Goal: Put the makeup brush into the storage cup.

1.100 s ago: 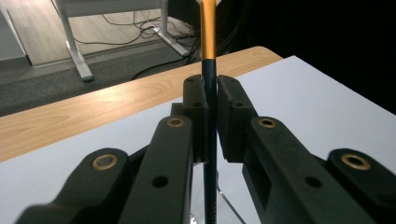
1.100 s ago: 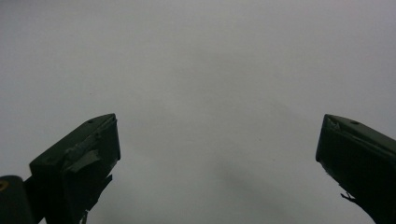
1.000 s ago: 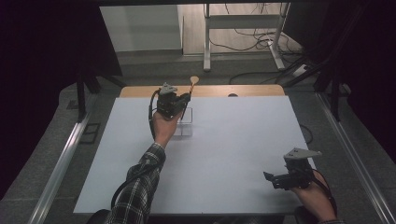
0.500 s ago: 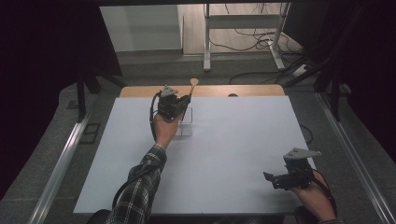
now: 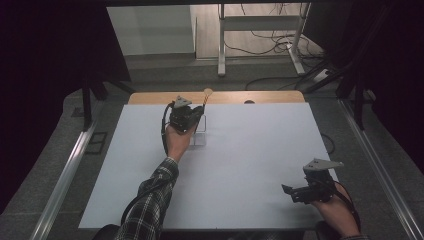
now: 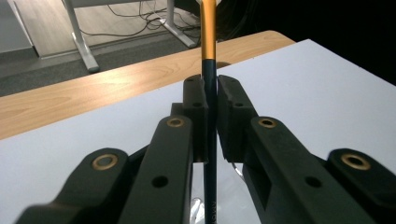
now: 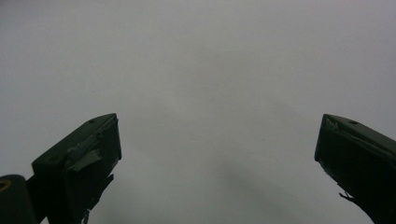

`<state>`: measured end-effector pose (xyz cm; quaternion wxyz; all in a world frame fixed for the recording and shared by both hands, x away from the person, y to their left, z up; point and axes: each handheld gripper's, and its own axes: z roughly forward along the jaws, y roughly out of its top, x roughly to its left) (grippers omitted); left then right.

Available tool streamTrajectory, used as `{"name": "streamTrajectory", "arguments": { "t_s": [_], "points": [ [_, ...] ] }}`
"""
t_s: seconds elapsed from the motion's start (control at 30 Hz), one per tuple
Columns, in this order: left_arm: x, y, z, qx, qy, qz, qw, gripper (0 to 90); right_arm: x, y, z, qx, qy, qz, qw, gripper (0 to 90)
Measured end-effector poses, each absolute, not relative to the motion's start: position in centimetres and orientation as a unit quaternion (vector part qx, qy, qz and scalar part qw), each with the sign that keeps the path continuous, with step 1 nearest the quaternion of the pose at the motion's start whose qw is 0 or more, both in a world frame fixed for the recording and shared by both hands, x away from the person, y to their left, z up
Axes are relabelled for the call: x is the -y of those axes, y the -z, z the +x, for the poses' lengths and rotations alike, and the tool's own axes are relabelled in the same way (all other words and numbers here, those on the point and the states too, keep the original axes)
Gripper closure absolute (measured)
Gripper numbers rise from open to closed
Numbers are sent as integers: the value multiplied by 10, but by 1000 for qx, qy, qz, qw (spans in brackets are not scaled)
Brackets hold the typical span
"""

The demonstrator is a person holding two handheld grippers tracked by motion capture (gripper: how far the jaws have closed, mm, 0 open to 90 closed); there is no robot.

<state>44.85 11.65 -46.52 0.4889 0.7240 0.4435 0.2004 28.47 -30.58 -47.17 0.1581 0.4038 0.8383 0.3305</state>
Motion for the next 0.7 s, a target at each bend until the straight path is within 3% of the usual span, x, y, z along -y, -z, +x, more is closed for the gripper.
{"name": "streamTrajectory", "arguments": {
  "t_s": [0.6,0.63,0.7],
  "points": [
    [-111,469,444,-434,-214,740,468,814,305,472,285,-839,-330,403,157,8],
    [-111,468,443,-435,-216,737,471,767,305,472,285,-839,-330,403,157,8],
    [-111,467,443,-435,-219,735,472,552,305,472,285,-839,-330,402,157,8]
  ]
}}
